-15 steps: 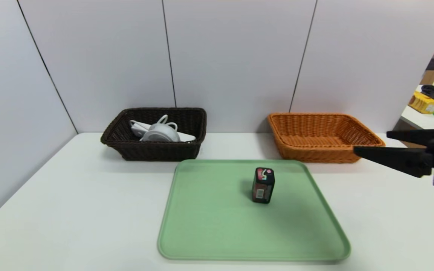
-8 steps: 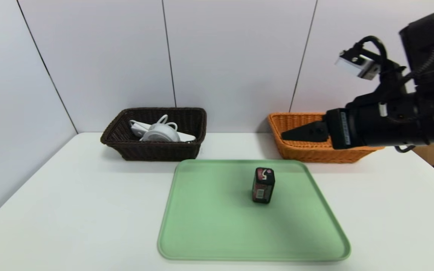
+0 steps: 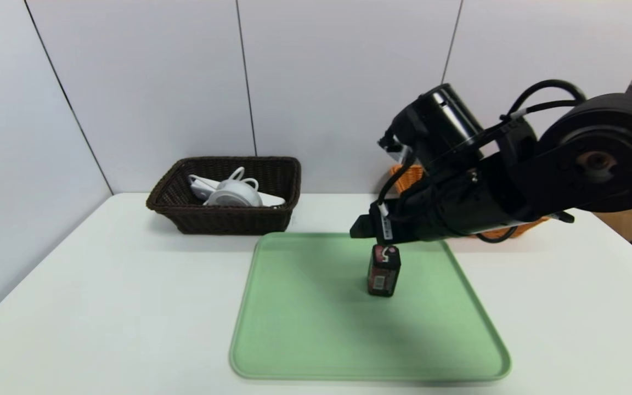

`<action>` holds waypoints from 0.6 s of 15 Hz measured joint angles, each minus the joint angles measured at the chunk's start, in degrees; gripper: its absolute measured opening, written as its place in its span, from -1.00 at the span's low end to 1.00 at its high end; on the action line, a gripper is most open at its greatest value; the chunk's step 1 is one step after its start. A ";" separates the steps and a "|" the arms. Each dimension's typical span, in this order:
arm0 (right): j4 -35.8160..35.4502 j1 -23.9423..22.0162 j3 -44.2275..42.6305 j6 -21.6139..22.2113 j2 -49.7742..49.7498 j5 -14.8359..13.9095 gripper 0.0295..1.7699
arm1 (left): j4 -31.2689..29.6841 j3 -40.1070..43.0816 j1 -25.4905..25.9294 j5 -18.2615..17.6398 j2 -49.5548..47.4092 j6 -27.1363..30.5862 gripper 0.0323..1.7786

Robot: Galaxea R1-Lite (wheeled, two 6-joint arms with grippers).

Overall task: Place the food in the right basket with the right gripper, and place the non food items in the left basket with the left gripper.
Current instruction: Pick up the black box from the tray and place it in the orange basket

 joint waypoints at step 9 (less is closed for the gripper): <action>0.28 0.85 -0.93 7.74 8.85 -2.16 0.92 | -0.02 0.00 0.00 0.02 0.00 0.02 0.90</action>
